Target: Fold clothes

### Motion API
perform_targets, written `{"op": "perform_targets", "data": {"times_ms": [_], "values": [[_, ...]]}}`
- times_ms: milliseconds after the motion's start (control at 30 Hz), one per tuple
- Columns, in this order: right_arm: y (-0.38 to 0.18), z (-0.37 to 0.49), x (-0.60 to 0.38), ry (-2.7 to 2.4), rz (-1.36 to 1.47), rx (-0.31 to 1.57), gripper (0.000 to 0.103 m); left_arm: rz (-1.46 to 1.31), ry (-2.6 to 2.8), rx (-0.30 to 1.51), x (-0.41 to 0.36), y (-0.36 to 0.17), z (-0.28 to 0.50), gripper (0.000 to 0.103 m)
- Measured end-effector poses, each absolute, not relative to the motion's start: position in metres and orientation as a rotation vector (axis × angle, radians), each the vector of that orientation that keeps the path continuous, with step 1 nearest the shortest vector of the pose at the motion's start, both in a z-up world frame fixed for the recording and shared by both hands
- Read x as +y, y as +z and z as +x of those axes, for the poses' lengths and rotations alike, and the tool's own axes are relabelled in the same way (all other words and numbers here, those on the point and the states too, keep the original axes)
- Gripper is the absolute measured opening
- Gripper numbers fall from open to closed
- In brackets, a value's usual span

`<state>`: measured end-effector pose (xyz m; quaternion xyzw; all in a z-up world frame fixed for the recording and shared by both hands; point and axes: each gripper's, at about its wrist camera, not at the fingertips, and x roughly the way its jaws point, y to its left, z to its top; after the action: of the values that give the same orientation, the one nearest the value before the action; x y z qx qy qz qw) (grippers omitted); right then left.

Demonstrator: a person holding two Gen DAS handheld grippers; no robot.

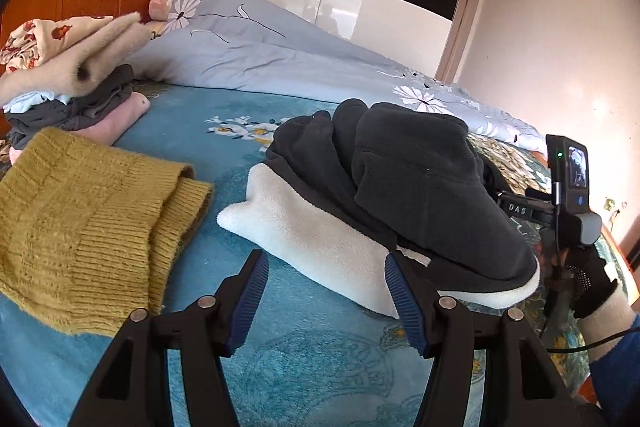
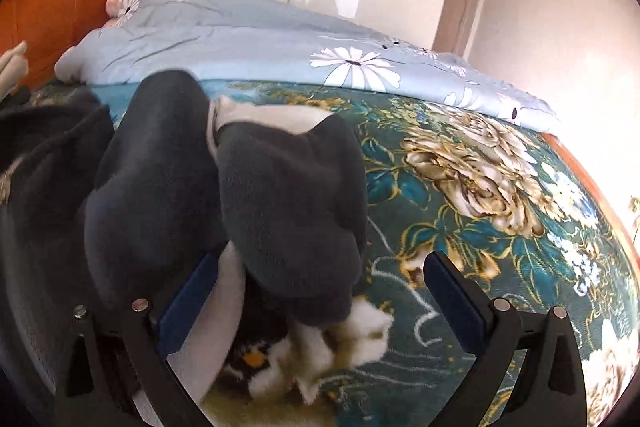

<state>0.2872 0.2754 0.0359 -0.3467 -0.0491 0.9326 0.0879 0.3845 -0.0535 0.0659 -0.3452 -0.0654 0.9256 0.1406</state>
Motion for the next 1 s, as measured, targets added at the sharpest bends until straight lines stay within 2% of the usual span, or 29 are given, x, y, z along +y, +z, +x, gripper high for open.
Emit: {"op": "perform_targets", "data": {"times_ms": [33,133,200,267,933,967,1000], "values": [[0.038,0.283,0.277,2.774,-1.015,-0.114,0.100,-1.010,2.676,-0.203,-0.056,0.063,0.378,0.065],[0.043,0.269,0.285,2.766,-1.011,-0.025,0.084,-1.045,2.672,-0.278,-0.066,0.056,0.364,0.065],[0.042,0.257,0.287,2.743,-1.078,-0.003,0.061,-1.075,2.668,-0.309,-0.067,0.051,0.357,0.065],[0.032,0.249,0.284,2.734,-1.194,0.023,0.050,-1.093,2.658,-0.322,-0.067,0.047,0.353,0.065],[0.011,0.246,0.291,2.696,-1.351,0.407,0.049,-1.155,2.612,-0.232,-0.042,0.034,0.352,0.065],[0.014,0.247,0.289,2.694,-1.331,0.378,0.047,-1.157,2.608,-0.228,-0.041,0.033,0.352,0.065],[0.018,0.248,0.287,2.689,-1.290,0.319,0.039,-1.157,2.609,-0.224,-0.041,0.034,0.352,0.065]]}}
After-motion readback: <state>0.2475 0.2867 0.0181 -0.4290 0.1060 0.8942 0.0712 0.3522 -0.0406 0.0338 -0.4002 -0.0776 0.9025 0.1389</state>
